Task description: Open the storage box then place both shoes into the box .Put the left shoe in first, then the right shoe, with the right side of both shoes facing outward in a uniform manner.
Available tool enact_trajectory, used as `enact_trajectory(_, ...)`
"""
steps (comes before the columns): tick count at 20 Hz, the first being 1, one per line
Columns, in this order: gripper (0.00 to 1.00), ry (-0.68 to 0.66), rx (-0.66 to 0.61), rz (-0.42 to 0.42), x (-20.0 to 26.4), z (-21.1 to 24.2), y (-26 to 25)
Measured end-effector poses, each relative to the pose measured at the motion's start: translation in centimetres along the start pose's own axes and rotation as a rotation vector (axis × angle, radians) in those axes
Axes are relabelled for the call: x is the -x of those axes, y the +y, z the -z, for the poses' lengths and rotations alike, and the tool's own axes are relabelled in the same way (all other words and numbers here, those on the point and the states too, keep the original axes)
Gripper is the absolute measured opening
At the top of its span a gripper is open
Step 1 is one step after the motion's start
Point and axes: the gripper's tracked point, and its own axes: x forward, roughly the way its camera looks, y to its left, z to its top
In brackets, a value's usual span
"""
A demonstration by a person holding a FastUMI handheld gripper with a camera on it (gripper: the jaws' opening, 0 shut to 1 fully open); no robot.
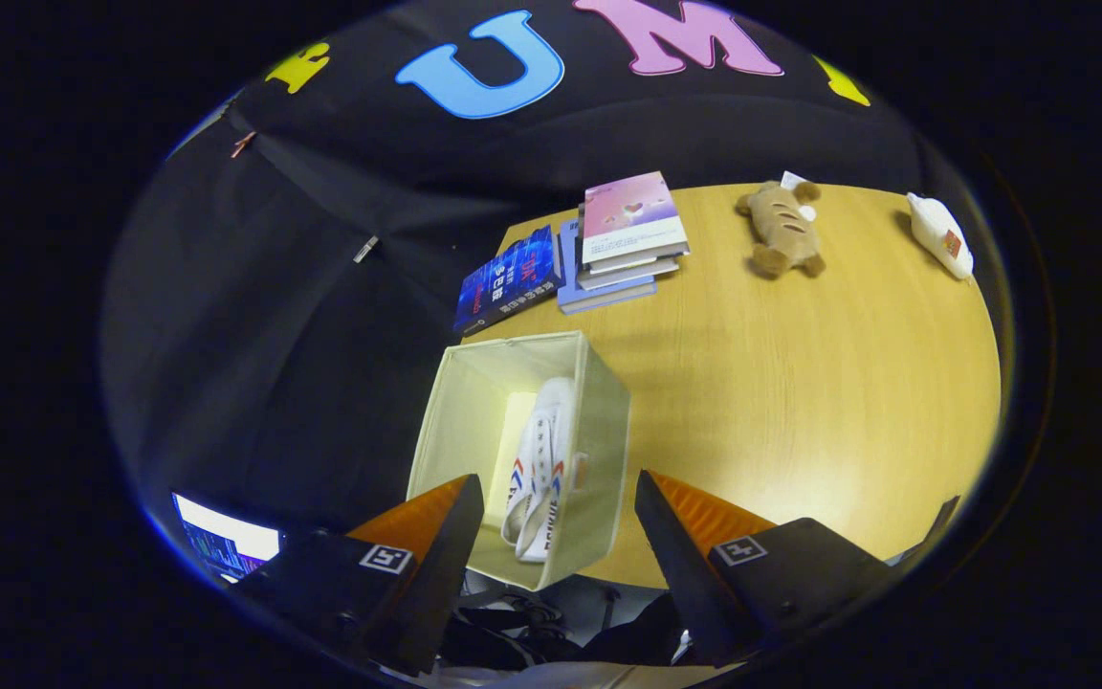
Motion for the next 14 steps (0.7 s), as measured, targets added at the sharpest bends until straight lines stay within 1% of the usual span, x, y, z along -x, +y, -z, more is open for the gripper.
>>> enact_trajectory(6, 0.98, -0.093, 0.115, 0.156, 3.8, -0.7, -9.0)
enact_trajectory(10, 0.98, -0.139, 0.15, 0.231, 6.2, -2.3, -14.5)
enact_trajectory(14, 0.98, -0.195, 0.197, 0.289, 8.6, -4.8, -19.0)
